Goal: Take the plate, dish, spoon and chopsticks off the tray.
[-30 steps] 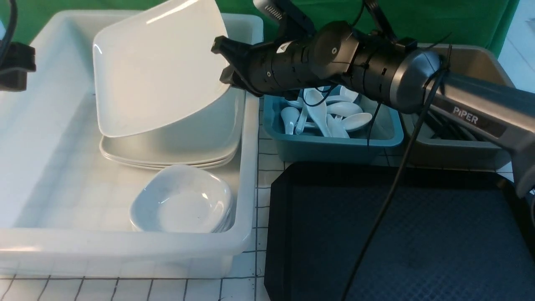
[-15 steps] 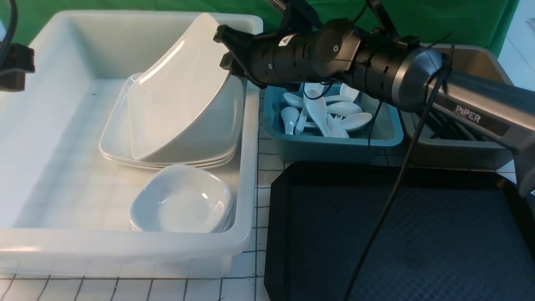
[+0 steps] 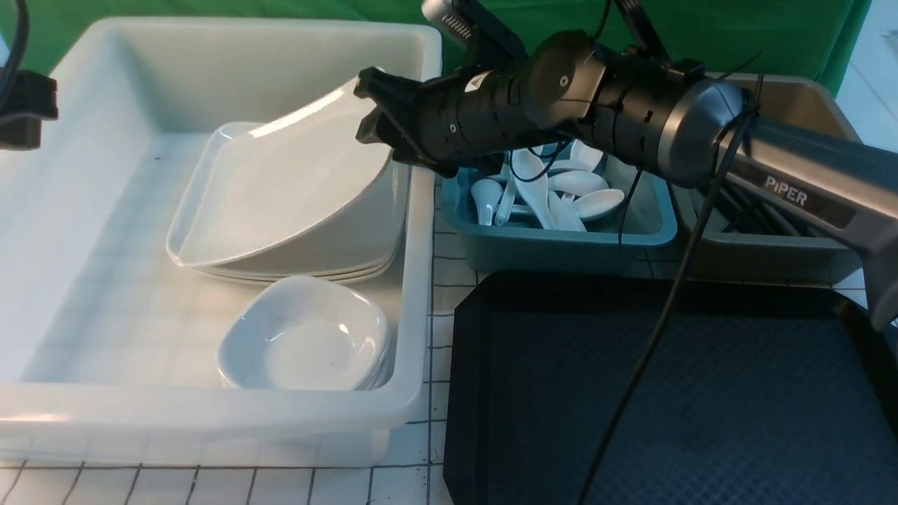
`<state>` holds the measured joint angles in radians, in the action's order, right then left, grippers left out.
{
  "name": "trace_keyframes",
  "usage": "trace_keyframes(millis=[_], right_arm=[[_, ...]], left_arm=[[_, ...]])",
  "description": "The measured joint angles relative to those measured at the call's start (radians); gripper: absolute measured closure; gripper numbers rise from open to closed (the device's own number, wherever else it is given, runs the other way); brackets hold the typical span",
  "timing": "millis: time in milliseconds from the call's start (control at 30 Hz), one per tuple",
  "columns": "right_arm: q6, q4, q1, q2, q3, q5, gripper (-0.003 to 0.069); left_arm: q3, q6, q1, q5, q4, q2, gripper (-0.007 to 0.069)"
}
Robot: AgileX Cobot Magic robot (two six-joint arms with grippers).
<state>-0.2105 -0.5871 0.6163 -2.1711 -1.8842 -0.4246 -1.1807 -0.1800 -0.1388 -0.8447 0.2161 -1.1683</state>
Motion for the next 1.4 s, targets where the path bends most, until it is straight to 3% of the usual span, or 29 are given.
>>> trace_keyframes(millis=[467,533,600,700,800,1067,1233,1400], right_arm=[[0.061,0.17,-0.065,0.09,-0.008,-0.197,0.0272],[0.084,0.223,-0.084,0.124,-0.008,-0.245,0.0307],[0.128,0.279,-0.111,0.178,-0.008,-0.309,0.0389],[0.21,0.377,-0.166,0.303,-0.008,-0.436,0.0573],[0.252,0.423,-0.215,0.415,-0.008,-0.542,0.0645],[0.336,0.452,-0.256,0.625,-0.008,-0.756,0.0652],[0.345,0.452,-0.256,0.68,-0.008,-0.789,0.0652],[0.346,0.452,-0.256,0.696,-0.008,-0.794,0.065]], left_arm=[[0.0,-0.01,0.0,0.0,-0.001,0.0,0.0625],[0.0,-0.029,0.0,-0.014,0.002,0.0,0.0625],[0.0,-0.05,0.0,-0.03,0.023,0.0,0.0625],[0.0,-0.132,0.0,-0.025,0.103,-0.011,0.0625],[-0.009,-0.127,-0.001,0.003,0.127,-0.055,0.0625],[-0.164,-0.052,-0.008,-0.013,0.024,-0.333,0.0625],[-0.301,-0.048,-0.008,-0.014,-0.005,-0.538,0.0625],[-0.422,-0.02,-0.008,0.014,-0.114,-0.731,0.0625]])
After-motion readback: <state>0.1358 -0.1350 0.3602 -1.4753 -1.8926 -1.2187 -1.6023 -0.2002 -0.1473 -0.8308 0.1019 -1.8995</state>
